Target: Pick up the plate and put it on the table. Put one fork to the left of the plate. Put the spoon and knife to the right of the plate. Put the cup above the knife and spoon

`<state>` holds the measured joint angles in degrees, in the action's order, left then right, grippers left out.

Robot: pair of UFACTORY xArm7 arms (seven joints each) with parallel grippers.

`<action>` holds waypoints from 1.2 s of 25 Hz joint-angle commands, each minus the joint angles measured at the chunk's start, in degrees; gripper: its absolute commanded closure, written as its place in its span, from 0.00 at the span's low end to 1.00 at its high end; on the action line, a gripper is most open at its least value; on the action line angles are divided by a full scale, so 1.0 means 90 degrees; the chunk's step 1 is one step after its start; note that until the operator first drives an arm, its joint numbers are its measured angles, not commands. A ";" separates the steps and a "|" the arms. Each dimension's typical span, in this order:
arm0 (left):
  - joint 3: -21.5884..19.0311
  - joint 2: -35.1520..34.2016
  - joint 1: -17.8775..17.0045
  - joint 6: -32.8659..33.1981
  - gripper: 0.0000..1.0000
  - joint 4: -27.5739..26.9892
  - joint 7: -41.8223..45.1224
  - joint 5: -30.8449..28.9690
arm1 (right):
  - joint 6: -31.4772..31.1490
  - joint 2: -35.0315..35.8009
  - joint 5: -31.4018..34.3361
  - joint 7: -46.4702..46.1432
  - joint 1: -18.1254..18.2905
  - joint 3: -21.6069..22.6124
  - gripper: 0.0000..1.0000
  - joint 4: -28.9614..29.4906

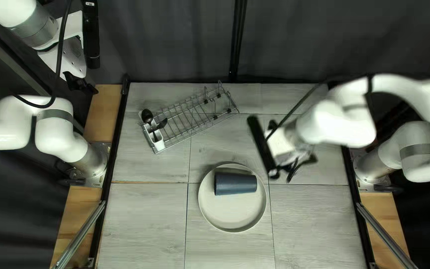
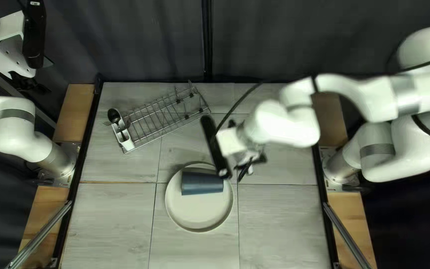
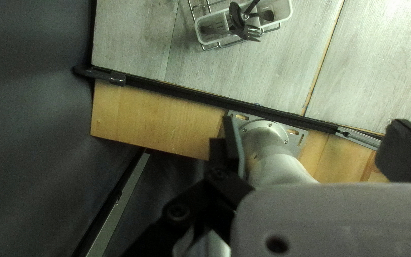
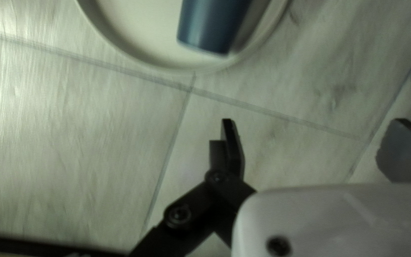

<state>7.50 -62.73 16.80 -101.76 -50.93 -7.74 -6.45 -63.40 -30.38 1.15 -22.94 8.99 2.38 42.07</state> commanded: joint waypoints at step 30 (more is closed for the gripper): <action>-0.2822 0.3965 0.0418 0.6061 0.00 0.1759 0.2667 -0.1456 | -0.0797 -0.0583 0.0264 0.0024 0.0264 -0.0111 0.00 0.0201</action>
<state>-11.13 -39.64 16.01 -59.13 -33.97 8.42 -9.86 -70.58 -35.62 3.52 -22.73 11.36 1.38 43.88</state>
